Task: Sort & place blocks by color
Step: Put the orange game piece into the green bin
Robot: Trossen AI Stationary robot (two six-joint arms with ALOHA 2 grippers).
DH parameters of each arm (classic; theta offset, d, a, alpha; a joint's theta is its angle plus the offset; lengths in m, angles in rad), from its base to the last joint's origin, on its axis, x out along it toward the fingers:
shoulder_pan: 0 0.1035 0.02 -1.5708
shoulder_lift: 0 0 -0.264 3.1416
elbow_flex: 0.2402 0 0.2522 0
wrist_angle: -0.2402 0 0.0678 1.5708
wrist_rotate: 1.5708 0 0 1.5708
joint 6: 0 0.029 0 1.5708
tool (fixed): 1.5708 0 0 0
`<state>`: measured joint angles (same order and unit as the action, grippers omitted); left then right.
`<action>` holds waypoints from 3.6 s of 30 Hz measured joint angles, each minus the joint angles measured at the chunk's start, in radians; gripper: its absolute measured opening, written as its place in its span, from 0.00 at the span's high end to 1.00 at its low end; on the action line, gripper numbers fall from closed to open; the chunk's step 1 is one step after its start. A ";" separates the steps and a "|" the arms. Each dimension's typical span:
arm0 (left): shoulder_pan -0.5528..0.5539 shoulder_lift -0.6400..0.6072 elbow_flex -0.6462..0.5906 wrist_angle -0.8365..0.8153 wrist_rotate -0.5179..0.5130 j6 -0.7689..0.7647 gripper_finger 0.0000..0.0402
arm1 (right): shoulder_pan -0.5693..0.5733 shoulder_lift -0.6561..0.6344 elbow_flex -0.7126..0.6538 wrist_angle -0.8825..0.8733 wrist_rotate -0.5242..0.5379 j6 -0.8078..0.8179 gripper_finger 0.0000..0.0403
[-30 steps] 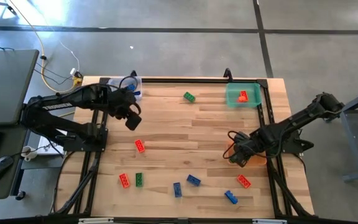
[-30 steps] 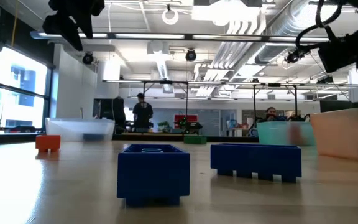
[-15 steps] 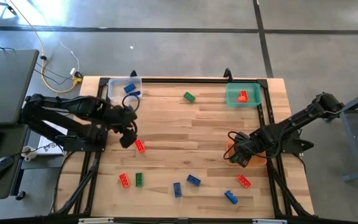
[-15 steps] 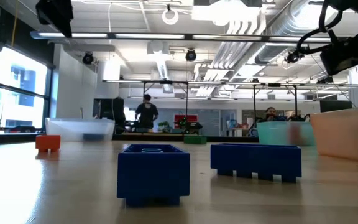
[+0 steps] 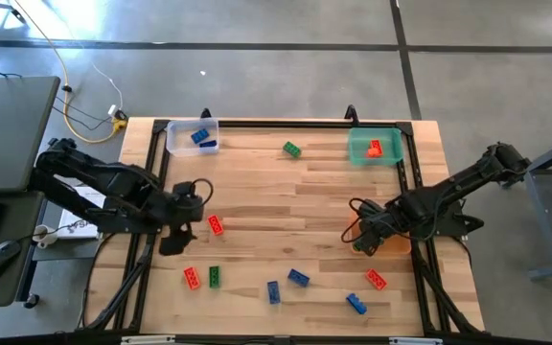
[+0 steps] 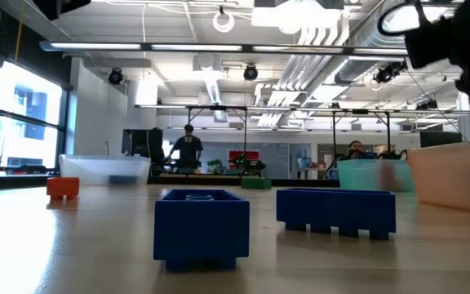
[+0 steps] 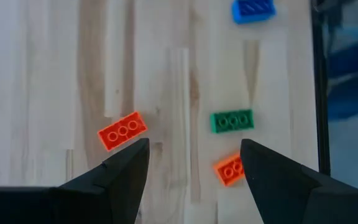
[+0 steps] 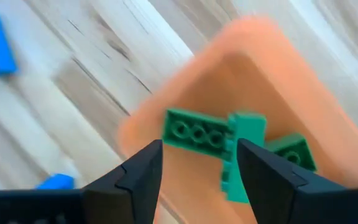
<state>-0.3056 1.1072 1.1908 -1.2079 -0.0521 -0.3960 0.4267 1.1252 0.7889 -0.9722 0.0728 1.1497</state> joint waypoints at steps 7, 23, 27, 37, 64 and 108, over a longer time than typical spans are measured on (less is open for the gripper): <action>-0.109 0.008 0.000 0.000 0.001 0.123 0.40 | 0.000 0.000 0.117 0.002 0.100 0.065 0.52; -0.297 0.242 -0.001 0.008 0.005 0.379 0.40 | 0.000 0.000 0.260 0.037 0.277 0.108 0.52; -0.342 0.310 -0.001 0.027 0.001 0.472 0.40 | 0.000 0.000 0.260 0.056 0.292 0.108 0.52; -0.390 0.439 -0.047 0.063 0.004 0.539 0.40 | 0.000 0.015 0.260 0.105 0.296 0.108 0.52; -0.421 0.454 -0.325 0.381 0.032 0.586 0.40 | 0.001 0.087 0.260 0.122 0.285 0.100 0.52; -0.398 0.323 -0.344 0.457 0.041 0.067 0.74 | -0.024 0.088 0.260 0.218 0.261 0.015 0.52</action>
<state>-0.7039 1.4302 0.8465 -0.7511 -0.0113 -0.3285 0.4030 1.2129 1.0489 -0.7543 0.3333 1.1649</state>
